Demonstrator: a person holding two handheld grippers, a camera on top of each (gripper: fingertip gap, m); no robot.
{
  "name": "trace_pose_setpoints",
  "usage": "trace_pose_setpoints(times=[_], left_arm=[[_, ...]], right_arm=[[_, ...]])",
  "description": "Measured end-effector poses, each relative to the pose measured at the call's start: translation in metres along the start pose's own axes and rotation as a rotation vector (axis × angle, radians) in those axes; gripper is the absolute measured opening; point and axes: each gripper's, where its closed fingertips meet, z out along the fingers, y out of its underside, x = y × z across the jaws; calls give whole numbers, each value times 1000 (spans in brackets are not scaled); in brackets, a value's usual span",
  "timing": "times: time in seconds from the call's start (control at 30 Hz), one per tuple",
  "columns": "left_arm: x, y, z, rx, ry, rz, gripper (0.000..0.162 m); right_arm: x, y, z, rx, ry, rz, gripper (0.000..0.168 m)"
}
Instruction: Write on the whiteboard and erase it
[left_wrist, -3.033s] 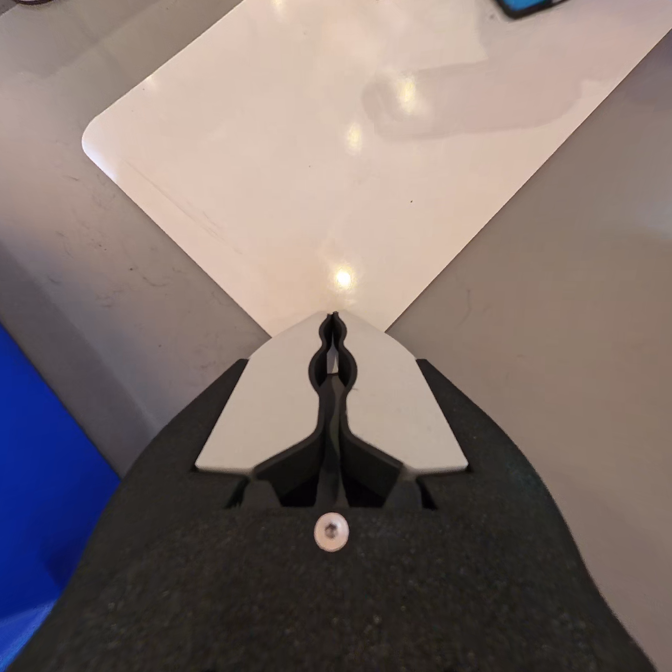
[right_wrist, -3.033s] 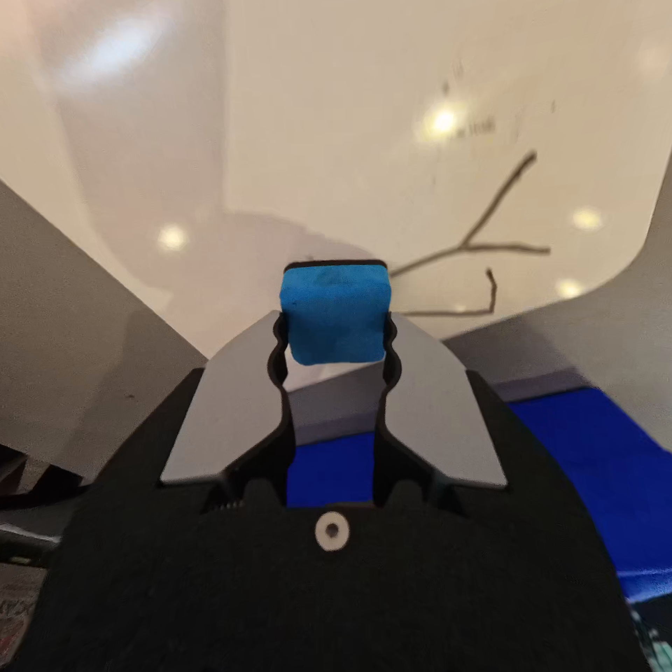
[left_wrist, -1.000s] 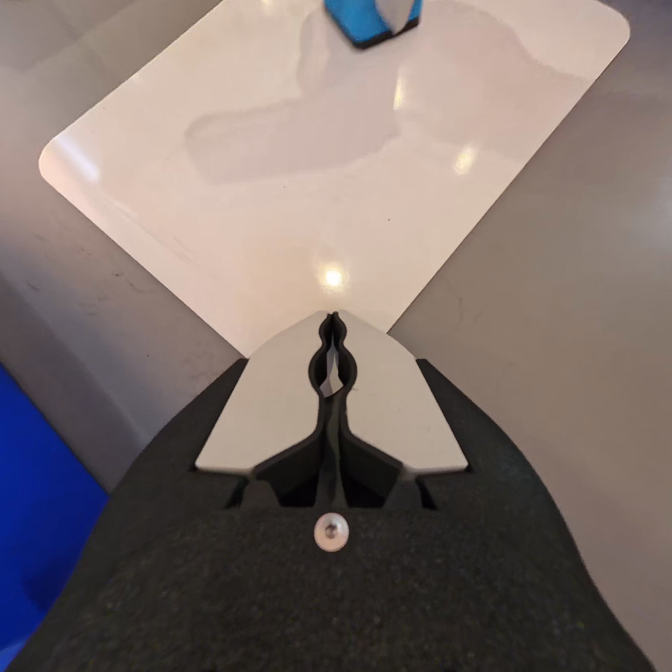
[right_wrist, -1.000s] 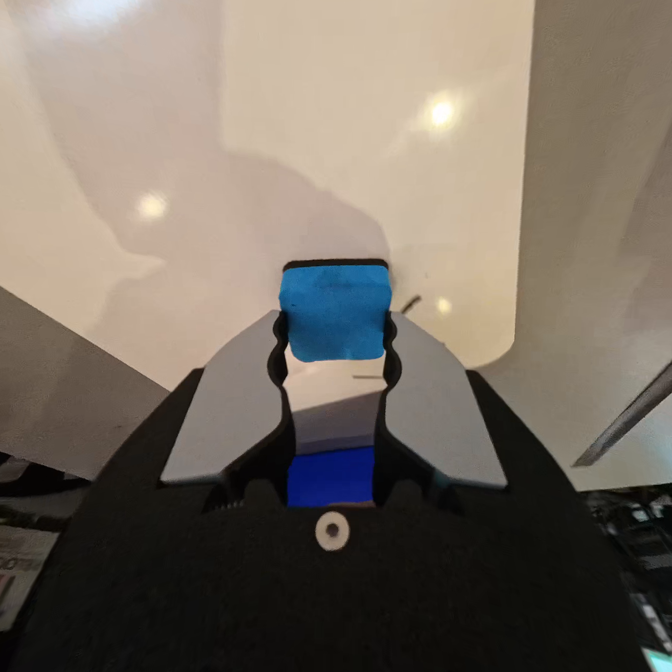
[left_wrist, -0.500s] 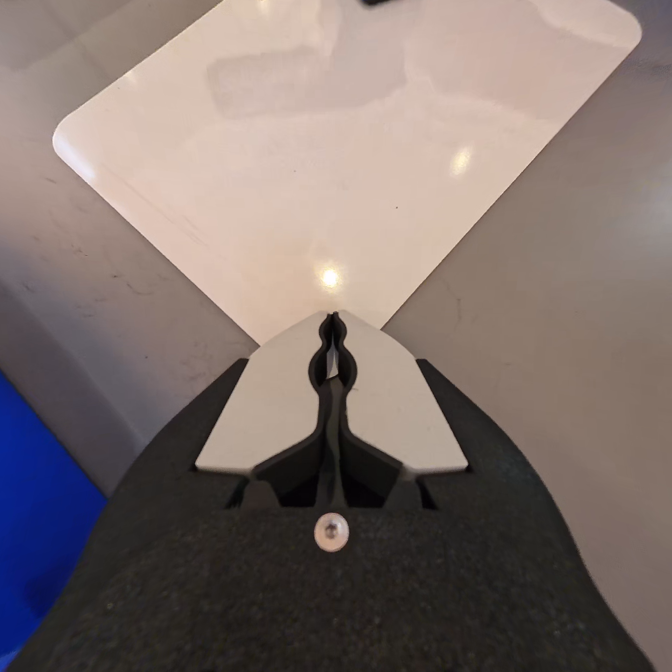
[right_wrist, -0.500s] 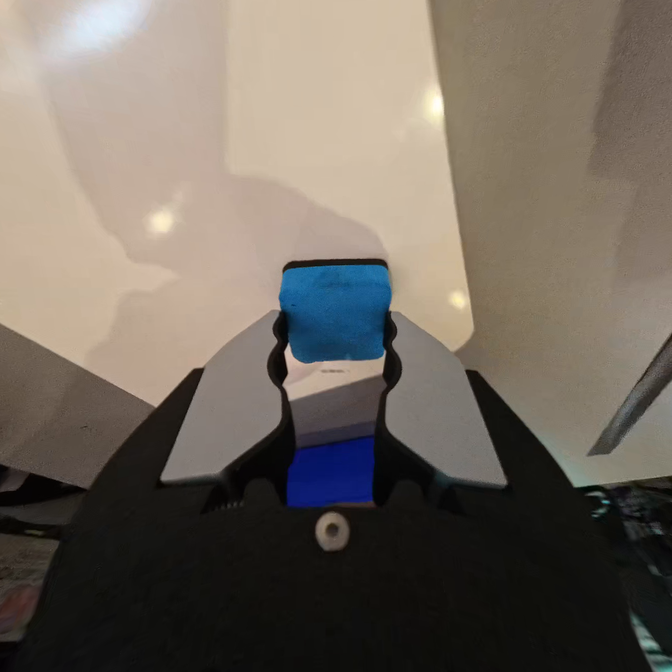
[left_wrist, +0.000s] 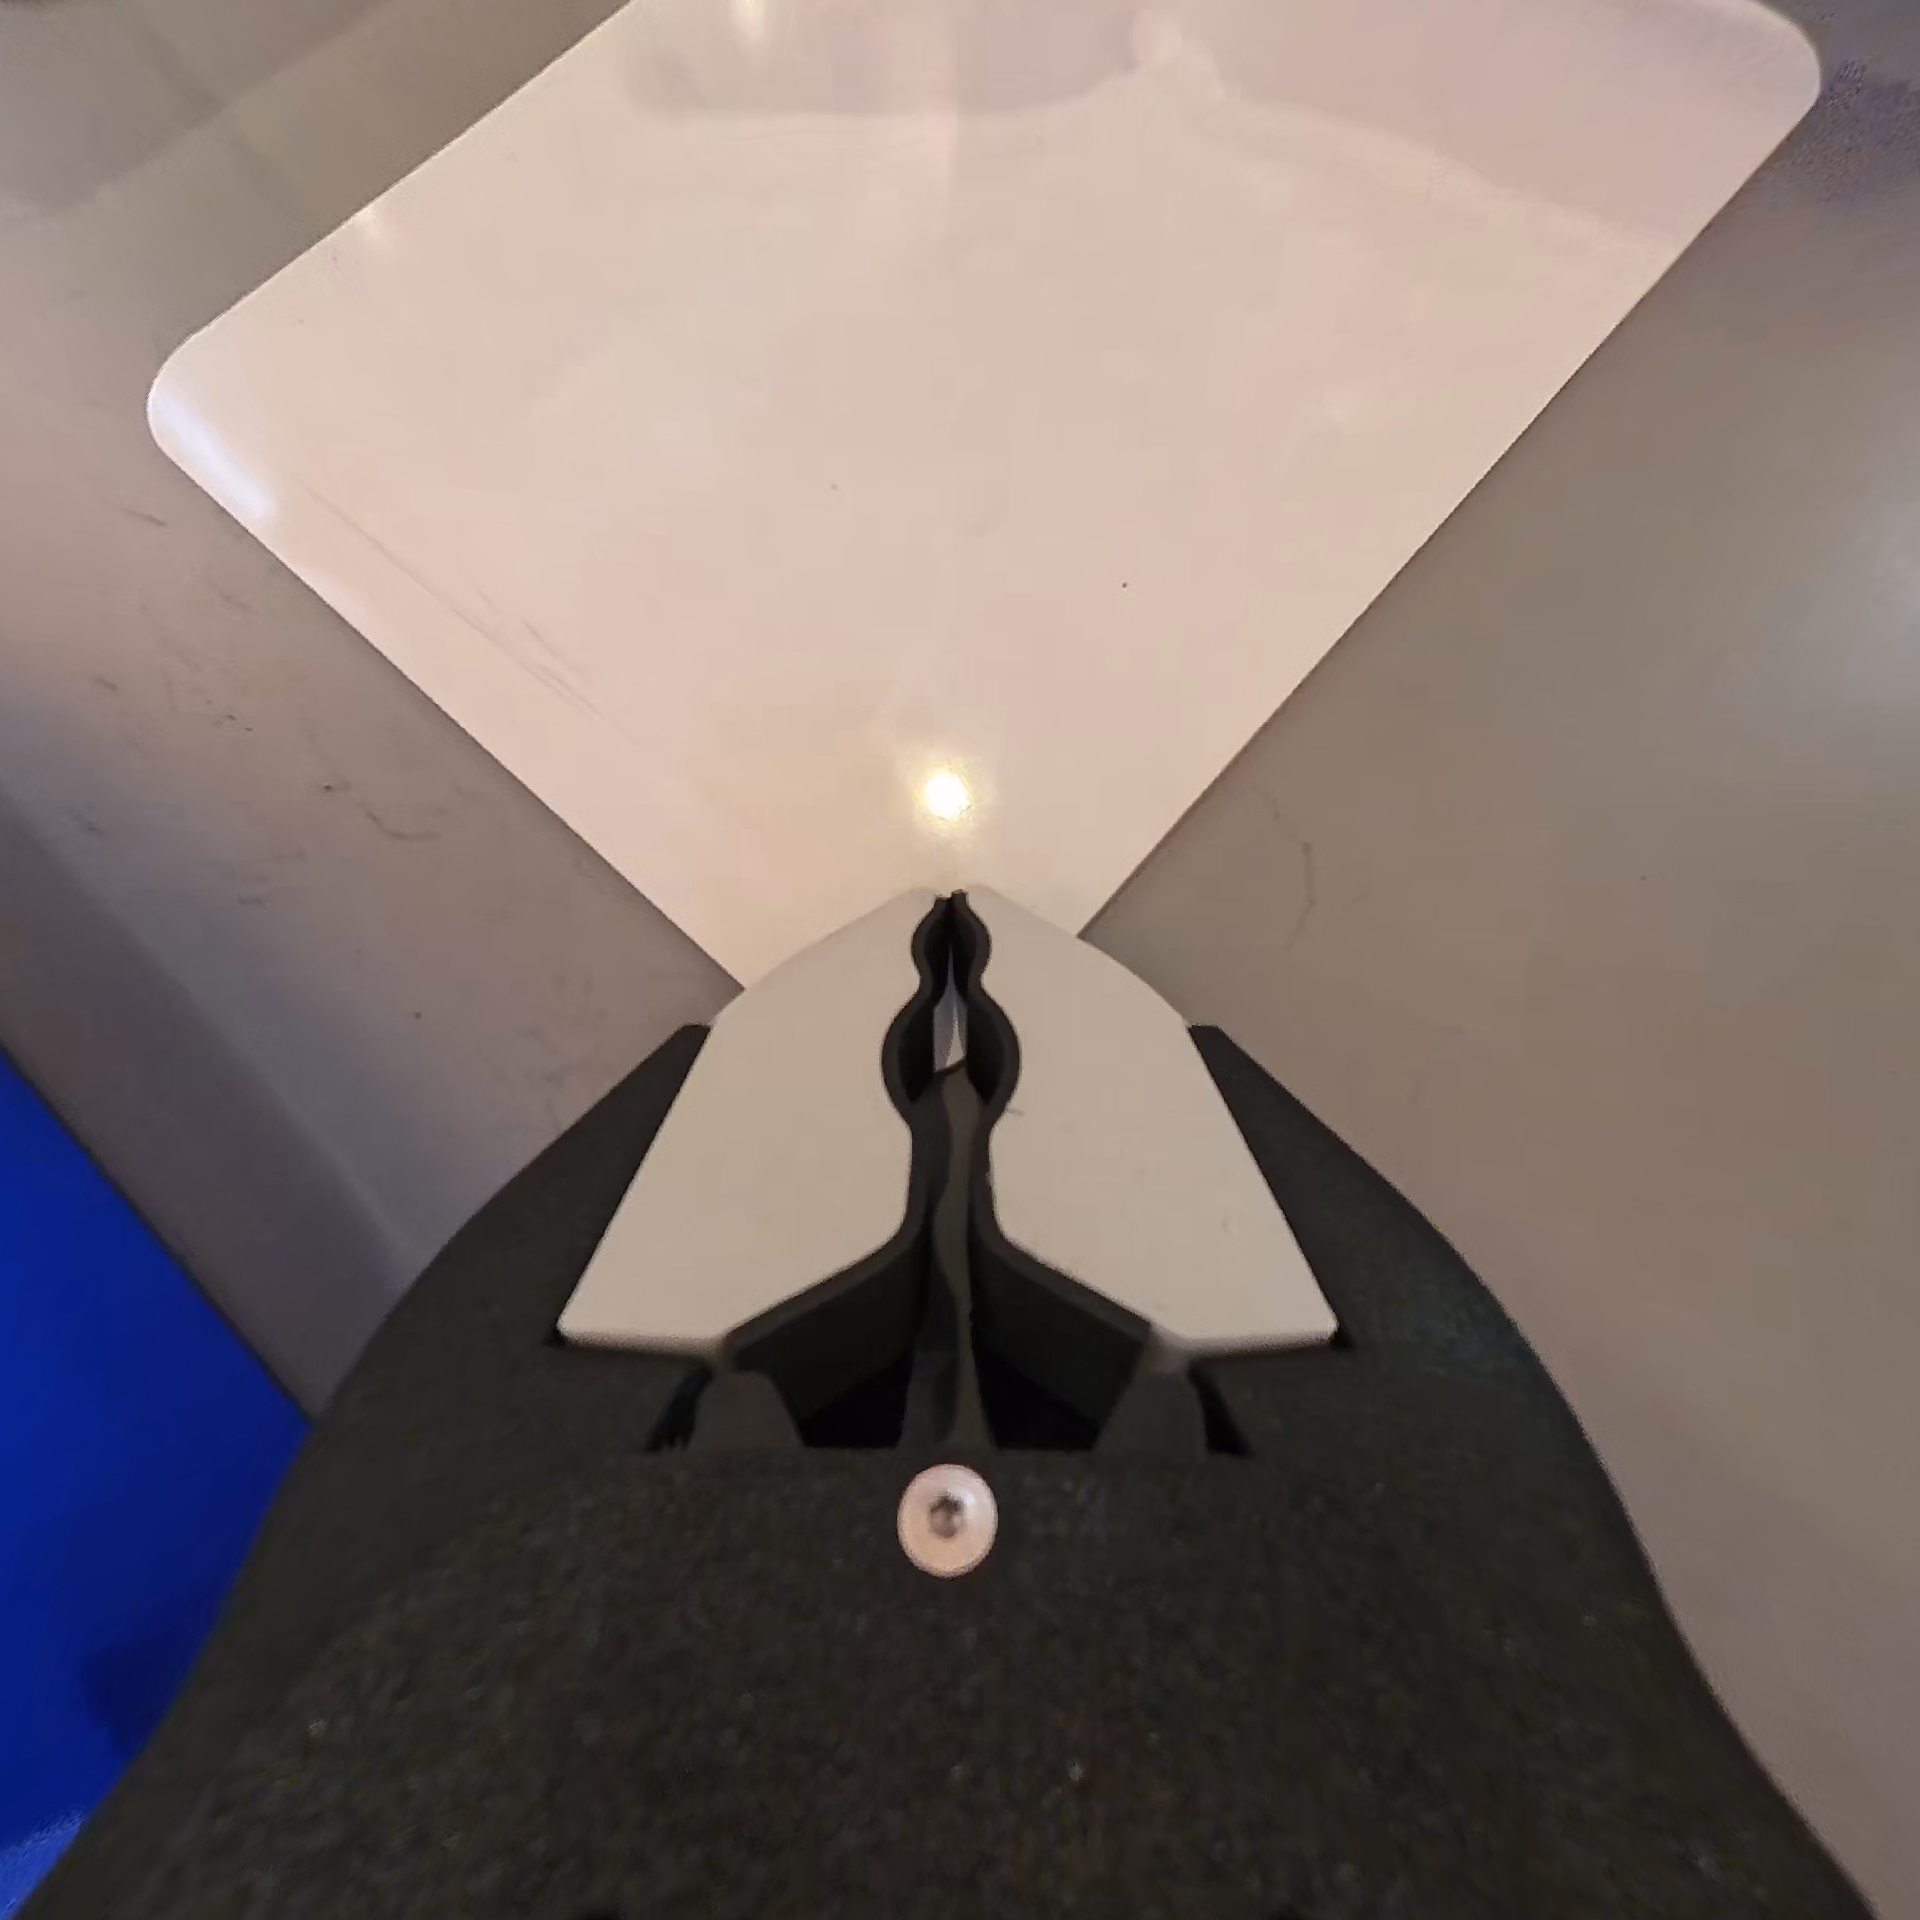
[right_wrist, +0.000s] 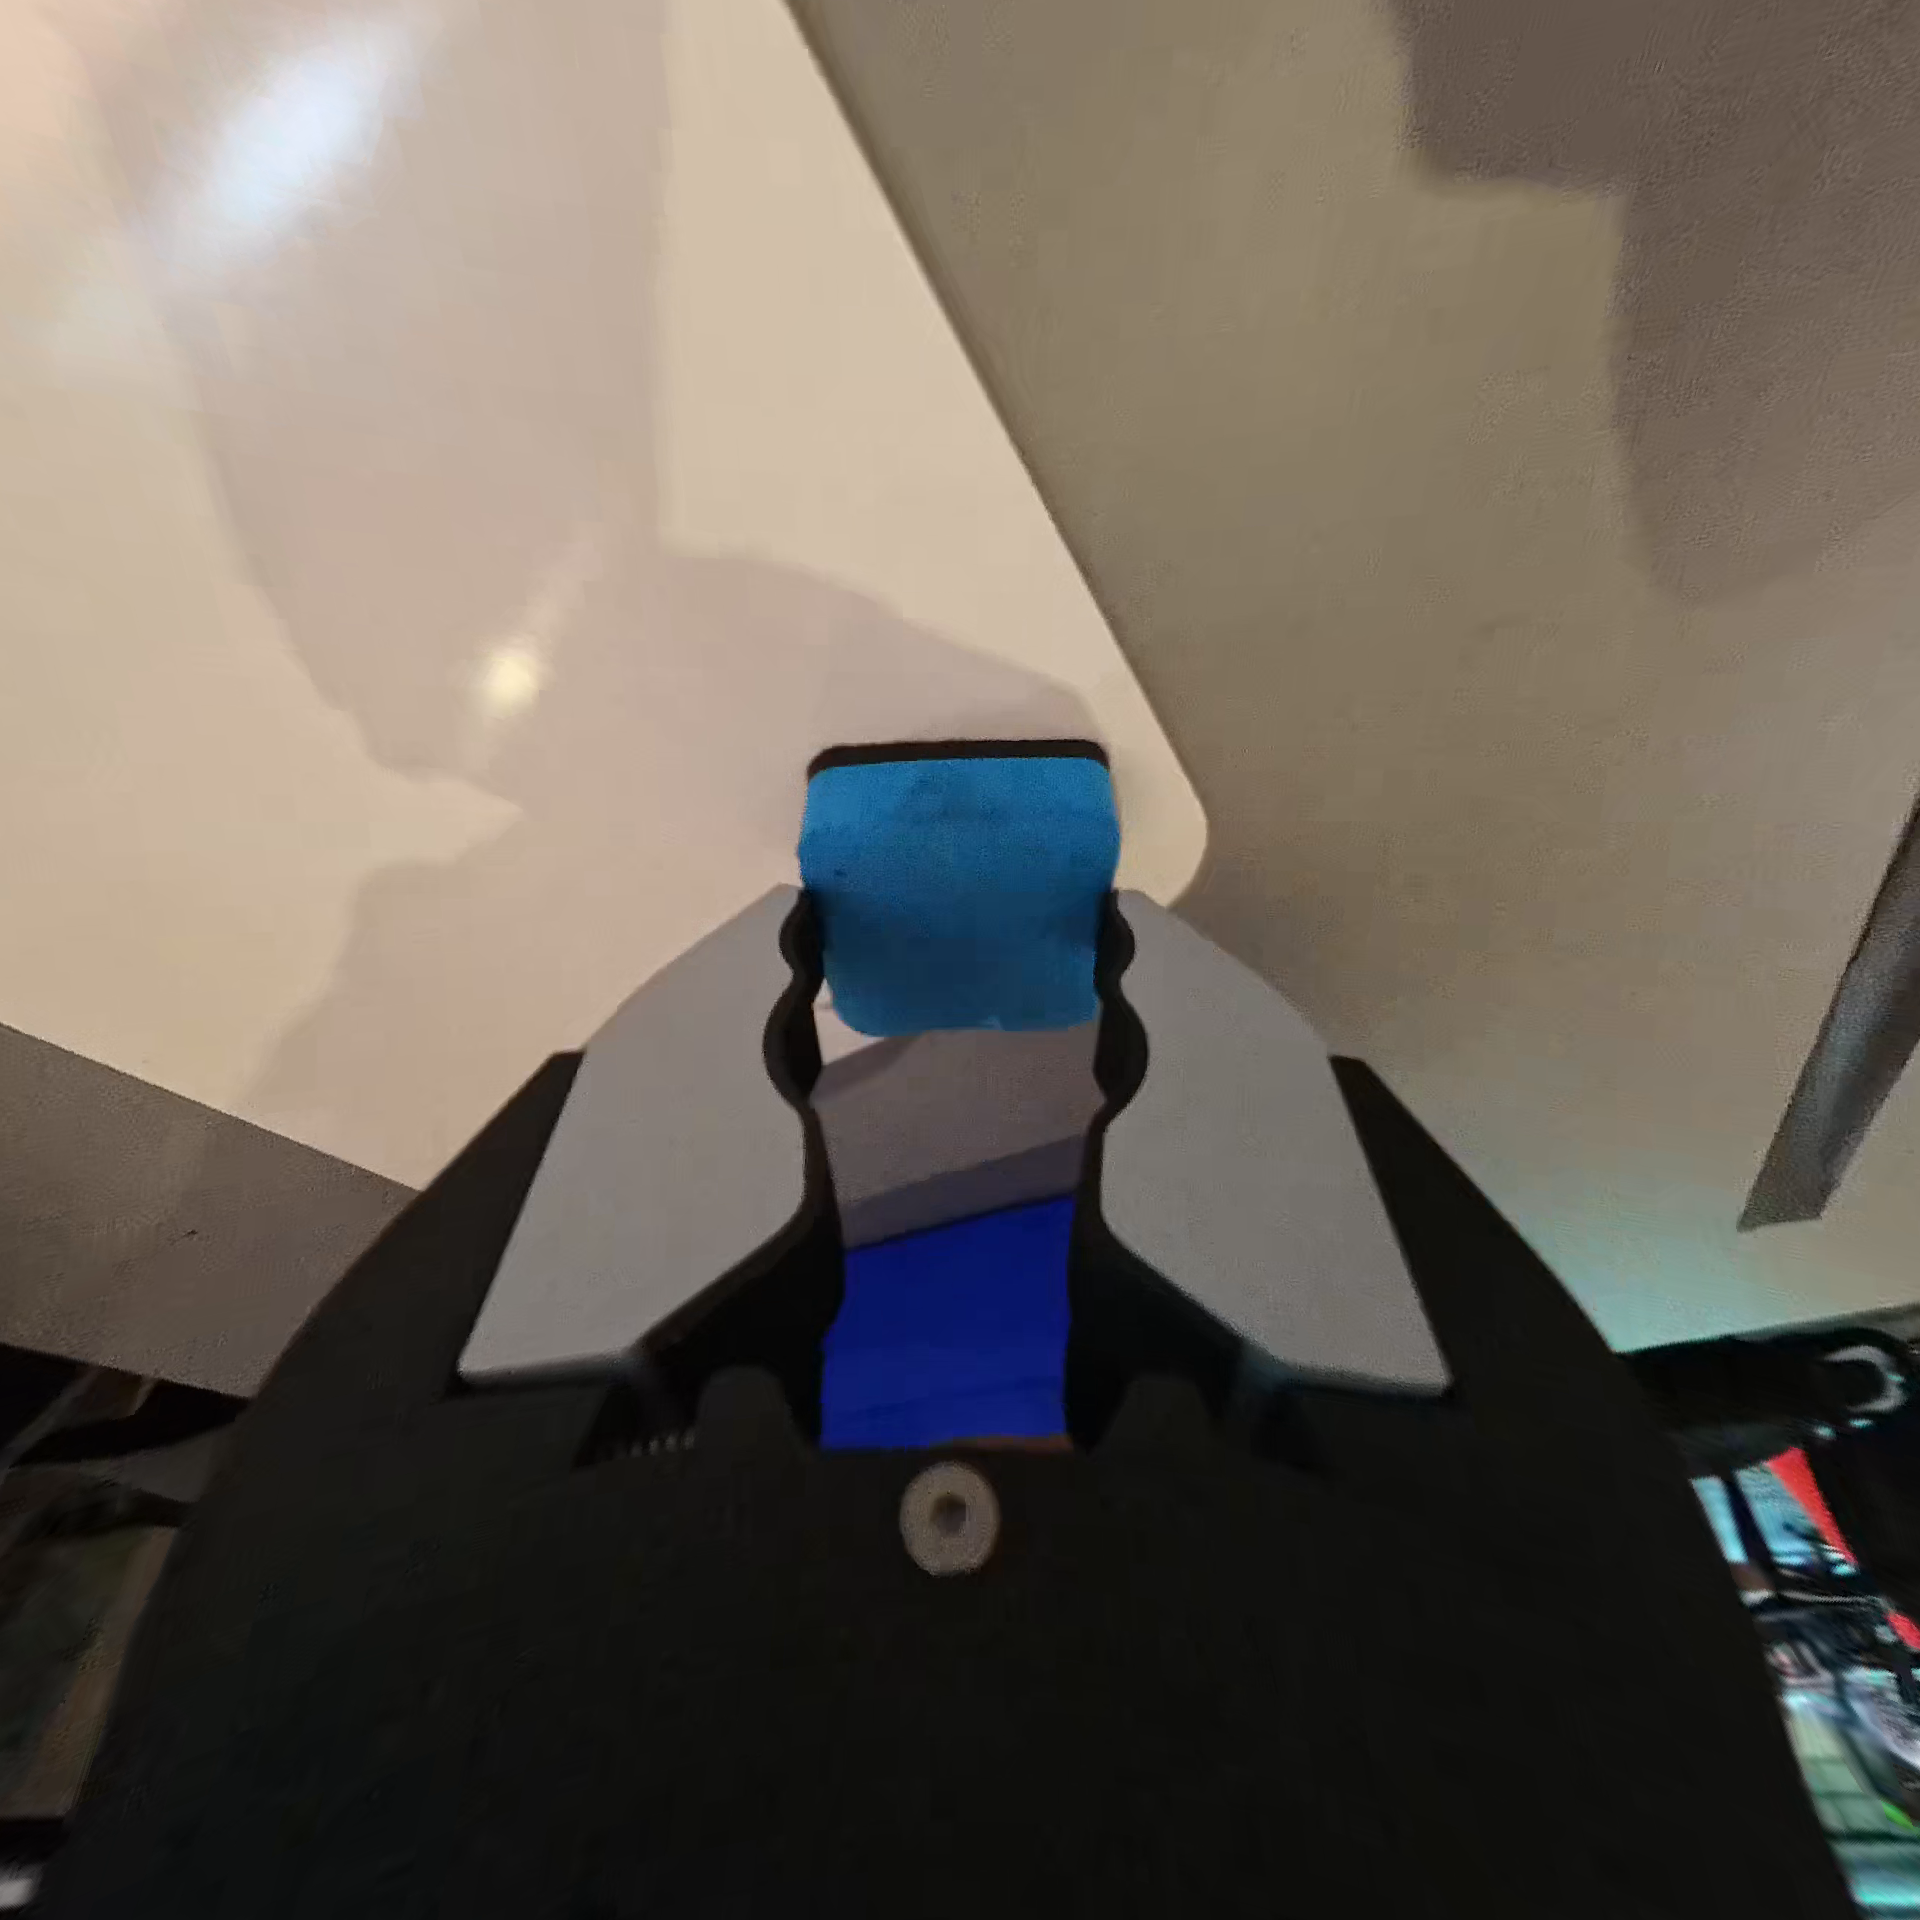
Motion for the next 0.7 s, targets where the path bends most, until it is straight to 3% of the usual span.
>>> trace_pose_setpoints(times=[0.1,0.2,0.27,0.47,0.6,0.7], left_arm=[[1,-1,1,-1,-2,9,0],[1,-2,2,-2,3,7,0],[1,-4,4,-3,6,4,0],[1,-3,3,0,0,10,0],[1,-4,5,-3,-4,16,0],[1,-5,5,-3,-2,14,0]], right_arm=[[2,4,1,2,13,12,50],[-44,-41,-11,52,30,-138,50],[-58,-47,-13,48,48,-187,50],[-15,36,8,15,-9,26,50],[-58,11,1,31,46,-135,50],[-50,22,4,33,24,-92,50]])
